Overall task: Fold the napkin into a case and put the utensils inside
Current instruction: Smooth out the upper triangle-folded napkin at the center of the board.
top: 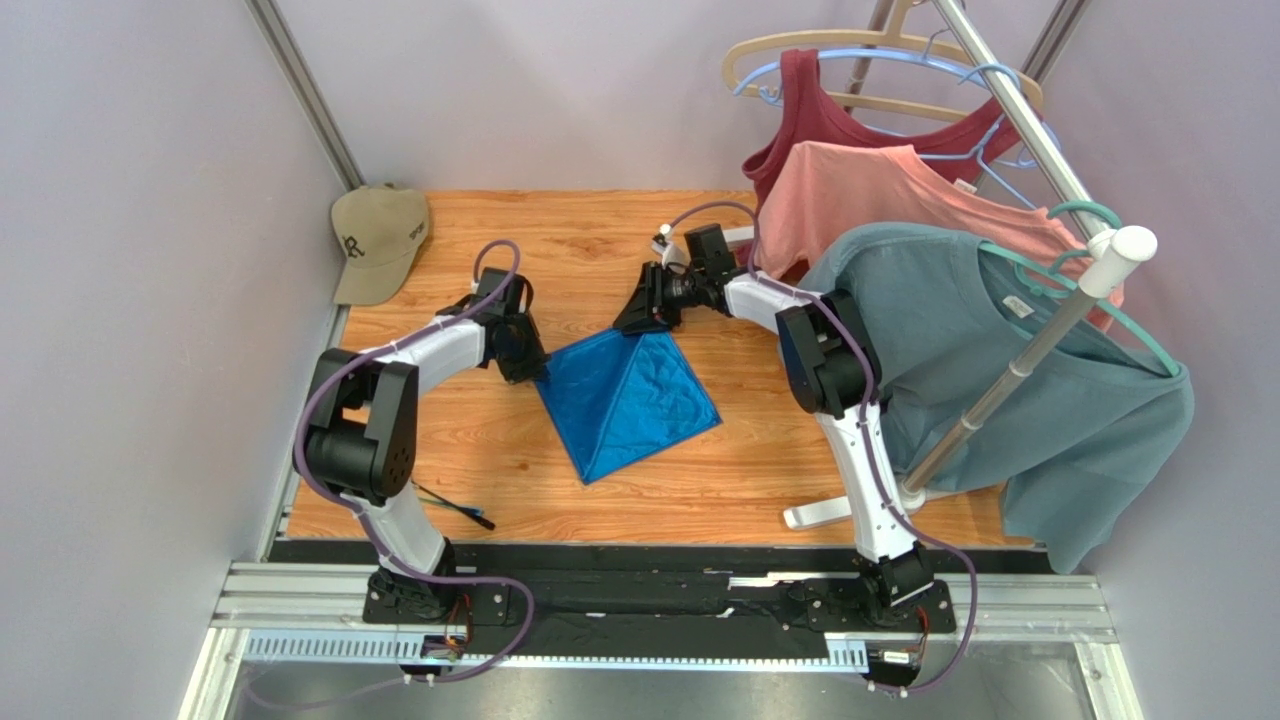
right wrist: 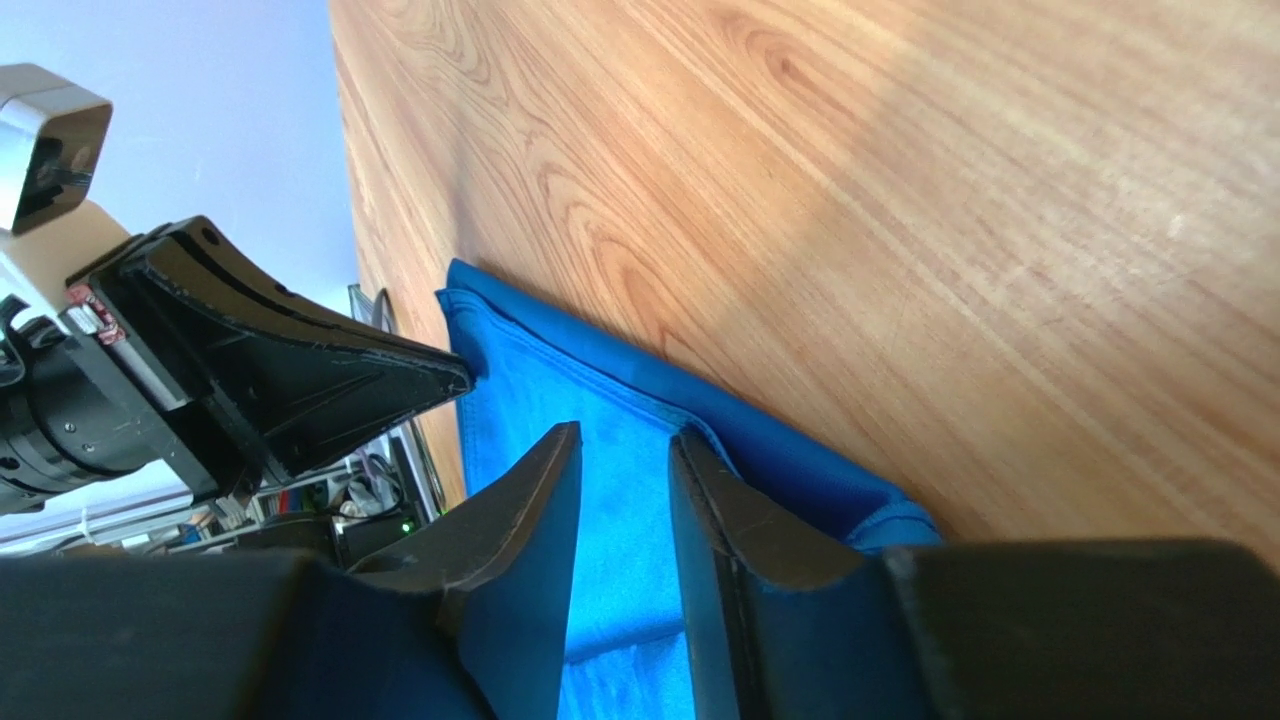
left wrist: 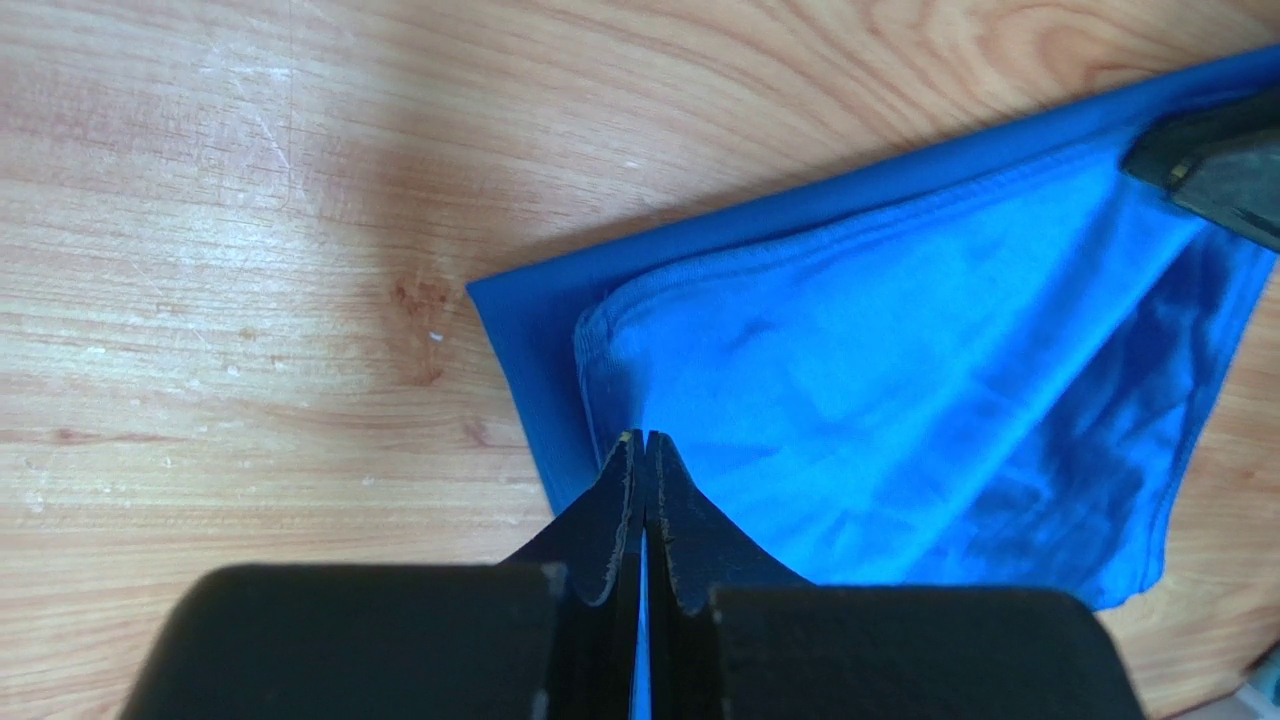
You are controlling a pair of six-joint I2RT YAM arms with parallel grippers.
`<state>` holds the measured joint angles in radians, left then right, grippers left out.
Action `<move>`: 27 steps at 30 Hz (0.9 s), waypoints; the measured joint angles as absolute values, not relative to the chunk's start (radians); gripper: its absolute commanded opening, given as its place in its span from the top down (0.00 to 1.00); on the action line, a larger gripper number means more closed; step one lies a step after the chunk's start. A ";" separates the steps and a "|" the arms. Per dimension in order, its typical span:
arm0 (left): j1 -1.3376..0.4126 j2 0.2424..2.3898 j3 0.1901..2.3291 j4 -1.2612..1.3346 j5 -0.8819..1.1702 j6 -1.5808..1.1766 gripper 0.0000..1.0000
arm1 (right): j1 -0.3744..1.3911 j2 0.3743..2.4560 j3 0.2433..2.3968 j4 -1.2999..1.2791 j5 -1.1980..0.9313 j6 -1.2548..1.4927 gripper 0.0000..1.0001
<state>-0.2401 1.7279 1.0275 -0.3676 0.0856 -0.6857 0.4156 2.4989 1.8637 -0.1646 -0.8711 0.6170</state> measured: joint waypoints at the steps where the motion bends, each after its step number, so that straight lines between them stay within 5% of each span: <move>1: -0.241 1.716 1.023 -0.364 0.089 -0.675 0.93 | 0.415 2.499 1.864 -0.159 -0.873 0.623 0.59; 7: -0.273 1.575 1.018 -0.304 0.204 -0.633 0.80 | 0.414 2.475 1.856 -0.156 -0.867 0.646 0.51; 12: -0.338 1.540 0.926 -0.054 0.402 -0.698 0.85 | 0.414 2.355 1.707 -0.110 -0.866 0.680 0.38; 27: -0.416 1.433 0.498 0.198 0.464 -0.812 0.87 | 0.512 2.194 1.220 0.381 -0.953 0.933 0.34</move>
